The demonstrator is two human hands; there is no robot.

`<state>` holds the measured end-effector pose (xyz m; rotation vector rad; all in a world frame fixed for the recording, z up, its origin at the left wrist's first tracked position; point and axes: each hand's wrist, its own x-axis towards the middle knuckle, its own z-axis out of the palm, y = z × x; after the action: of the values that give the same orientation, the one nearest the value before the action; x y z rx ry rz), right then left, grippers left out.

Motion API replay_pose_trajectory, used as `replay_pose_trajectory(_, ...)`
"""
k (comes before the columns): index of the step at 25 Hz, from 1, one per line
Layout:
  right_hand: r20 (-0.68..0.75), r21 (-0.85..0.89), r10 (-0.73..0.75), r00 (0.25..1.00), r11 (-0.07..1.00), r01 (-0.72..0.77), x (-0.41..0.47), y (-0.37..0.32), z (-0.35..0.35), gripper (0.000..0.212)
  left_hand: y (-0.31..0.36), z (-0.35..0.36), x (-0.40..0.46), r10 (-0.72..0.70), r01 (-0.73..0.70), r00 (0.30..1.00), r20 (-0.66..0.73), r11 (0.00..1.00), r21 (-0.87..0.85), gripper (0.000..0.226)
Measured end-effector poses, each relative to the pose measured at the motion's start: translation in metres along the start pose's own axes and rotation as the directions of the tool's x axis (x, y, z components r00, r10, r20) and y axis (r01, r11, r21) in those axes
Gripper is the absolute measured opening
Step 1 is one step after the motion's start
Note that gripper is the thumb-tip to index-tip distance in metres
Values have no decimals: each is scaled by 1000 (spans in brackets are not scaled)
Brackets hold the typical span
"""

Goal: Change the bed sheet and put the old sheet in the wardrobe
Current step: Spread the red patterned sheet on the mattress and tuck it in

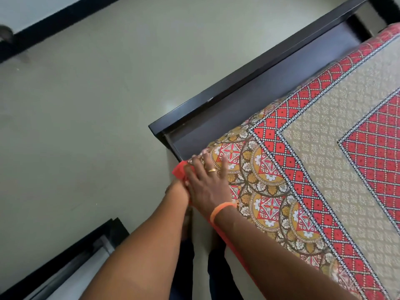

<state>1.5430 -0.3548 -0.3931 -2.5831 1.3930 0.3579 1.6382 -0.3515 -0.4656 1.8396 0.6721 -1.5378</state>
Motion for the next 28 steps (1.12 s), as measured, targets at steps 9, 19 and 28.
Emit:
replay_pose_trajectory(9,301,121,-313,901,950,290,-8,-34,-47,39,29,-40,-104,525,-356,825,-209,770,529,25)
replay_pose_trajectory(19,203,854,905,373,23,-520,-179,95,-225,11,-20,34,-345,622,-634,743,247,536,557,16)
replay_pose_trajectory(28,379,905,901,-210,-408,-117,-284,172,-287,21,-69,123,-432,530,-792,585,614,207,575,16)
